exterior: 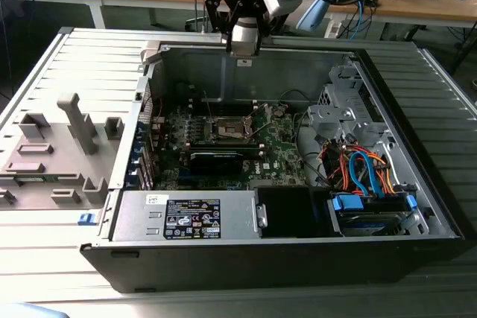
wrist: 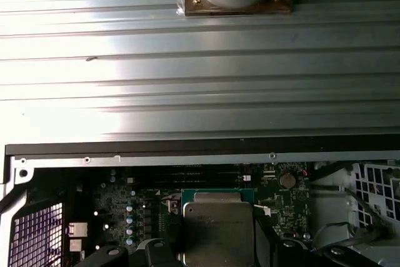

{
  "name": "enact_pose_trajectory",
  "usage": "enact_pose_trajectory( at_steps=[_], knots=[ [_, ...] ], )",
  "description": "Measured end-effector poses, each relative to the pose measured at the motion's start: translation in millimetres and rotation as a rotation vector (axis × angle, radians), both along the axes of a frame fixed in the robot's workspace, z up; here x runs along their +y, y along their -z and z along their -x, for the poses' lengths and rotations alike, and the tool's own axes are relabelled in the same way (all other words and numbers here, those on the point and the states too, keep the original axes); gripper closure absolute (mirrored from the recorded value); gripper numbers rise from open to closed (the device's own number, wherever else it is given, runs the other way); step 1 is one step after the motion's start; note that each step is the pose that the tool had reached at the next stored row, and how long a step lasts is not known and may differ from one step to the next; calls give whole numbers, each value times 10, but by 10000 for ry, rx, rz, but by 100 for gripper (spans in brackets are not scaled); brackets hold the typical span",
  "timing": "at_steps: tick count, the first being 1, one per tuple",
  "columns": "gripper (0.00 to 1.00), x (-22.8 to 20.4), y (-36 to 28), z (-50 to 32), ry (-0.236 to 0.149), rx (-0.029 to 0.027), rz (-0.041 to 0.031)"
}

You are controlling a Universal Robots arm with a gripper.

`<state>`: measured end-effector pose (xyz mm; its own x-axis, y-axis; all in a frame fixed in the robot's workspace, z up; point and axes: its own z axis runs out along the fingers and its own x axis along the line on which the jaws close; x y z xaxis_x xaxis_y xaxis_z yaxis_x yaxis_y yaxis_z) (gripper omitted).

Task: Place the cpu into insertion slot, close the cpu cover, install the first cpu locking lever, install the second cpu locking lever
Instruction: 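Place the cpu into insertion slot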

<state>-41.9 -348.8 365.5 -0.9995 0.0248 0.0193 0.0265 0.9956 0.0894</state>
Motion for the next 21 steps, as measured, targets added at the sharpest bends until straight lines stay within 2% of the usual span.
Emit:
enact_pose_trajectory(
  at_steps=[4, 6, 21],
  knots=[
    [45, -1, 8, 0, -1, 0, 1],
    [45, -4, 50, 0, 0, 0, 1],
    [45, -4, 76, 0, -1, 0, 1]
  ],
)
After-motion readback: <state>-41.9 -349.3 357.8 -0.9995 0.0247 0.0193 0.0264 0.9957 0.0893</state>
